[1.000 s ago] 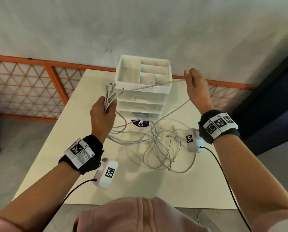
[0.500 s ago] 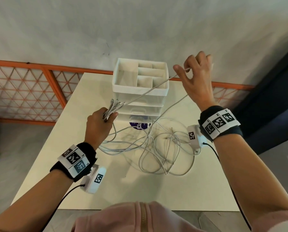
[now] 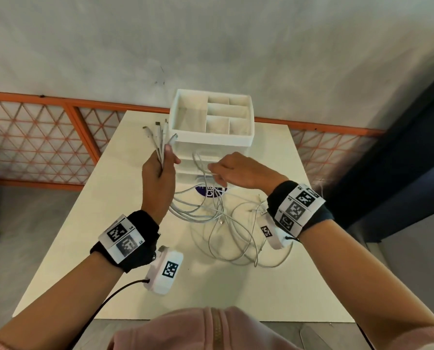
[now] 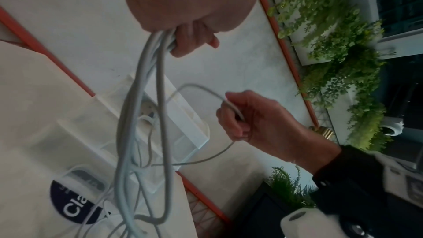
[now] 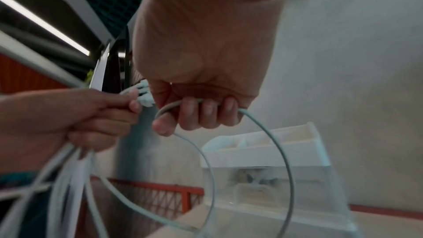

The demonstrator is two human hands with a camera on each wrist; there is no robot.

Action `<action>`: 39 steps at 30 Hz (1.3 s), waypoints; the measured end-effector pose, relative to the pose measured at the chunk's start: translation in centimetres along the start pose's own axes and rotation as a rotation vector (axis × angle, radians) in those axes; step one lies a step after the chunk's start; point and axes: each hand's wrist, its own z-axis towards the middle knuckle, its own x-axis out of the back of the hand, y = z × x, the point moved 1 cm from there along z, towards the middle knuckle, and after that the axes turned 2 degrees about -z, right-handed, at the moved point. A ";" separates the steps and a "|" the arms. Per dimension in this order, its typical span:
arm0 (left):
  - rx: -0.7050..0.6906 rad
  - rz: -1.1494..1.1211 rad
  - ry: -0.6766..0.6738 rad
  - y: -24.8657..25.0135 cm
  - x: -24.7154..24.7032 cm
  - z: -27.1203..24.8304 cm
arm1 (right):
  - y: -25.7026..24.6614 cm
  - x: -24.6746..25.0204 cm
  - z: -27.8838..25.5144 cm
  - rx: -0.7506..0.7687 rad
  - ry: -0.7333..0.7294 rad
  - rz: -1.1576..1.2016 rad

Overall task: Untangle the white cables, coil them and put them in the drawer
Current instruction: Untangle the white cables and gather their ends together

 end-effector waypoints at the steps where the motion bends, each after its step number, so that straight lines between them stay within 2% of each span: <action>1: -0.028 0.015 -0.053 0.4 -0.4 -0.1 | -0.5 -0.1 0.2 0.030 -0.018 0.118; 3: -0.069 0.043 -0.169 0.8 -1.2 -0.2 | -1.3 0.2 0.5 0.095 -0.008 0.301; 6: -0.086 0.046 -0.289 0.7 -1.5 -0.1 | -1.7 1.2 0.7 0.123 0.033 0.381; 11: -0.245 0.175 -0.214 0.7 -1.6 -0.3 | -1.2 1.7 0.2 0.088 0.003 0.239; 15: -0.151 0.216 -0.354 0.2 -2.1 -0.3 | -1.5 1.7 0.2 0.075 0.050 0.214; 17: -0.160 0.219 -0.302 0.2 -1.9 -0.4 | -0.6 1.8 0.2 0.096 0.091 0.228; 19: -0.192 0.166 -0.145 0.6 -1.2 -0.1 | 1.1 1.6 0.1 0.121 0.118 0.203; 21: -0.198 0.037 -0.002 1.2 -0.3 0.5 | 3.5 0.8 0.2 0.084 0.052 0.106; 23: -0.186 -0.100 0.036 1.6 0.4 1.1 | 6.0 -0.9 0.3 0.020 -0.035 0.051; 24: -0.185 -0.119 0.032 1.6 0.6 1.3 | 6.8 -1.7 0.3 0.001 -0.024 0.080; 26: -0.191 -0.053 0.003 1.3 0.6 1.0 | 7.6 -2.8 0.5 -0.027 0.109 0.215; 29: -0.162 0.102 -0.102 0.3 0.4 0.1 | 6.5 -1.8 0.8 -0.008 0.398 0.383; 32: -0.125 0.196 -0.187 -0.6 0.4 -0.5 | 4.9 1.0 0.4 0.120 0.630 0.391; 35: -0.079 0.211 -0.214 -1.0 0.7 -0.5 | 4.8 2.9 -0.4 0.152 0.813 0.326; 37: -0.042 0.179 -0.256 -1.0 0.9 -0.5 | 5.3 3.1 -0.9 0.119 0.846 0.307; 39: 0.027 0.078 -0.320 -0.5 0.6 -0.7 | 5.9 2.4 -0.8 0.064 0.723 0.427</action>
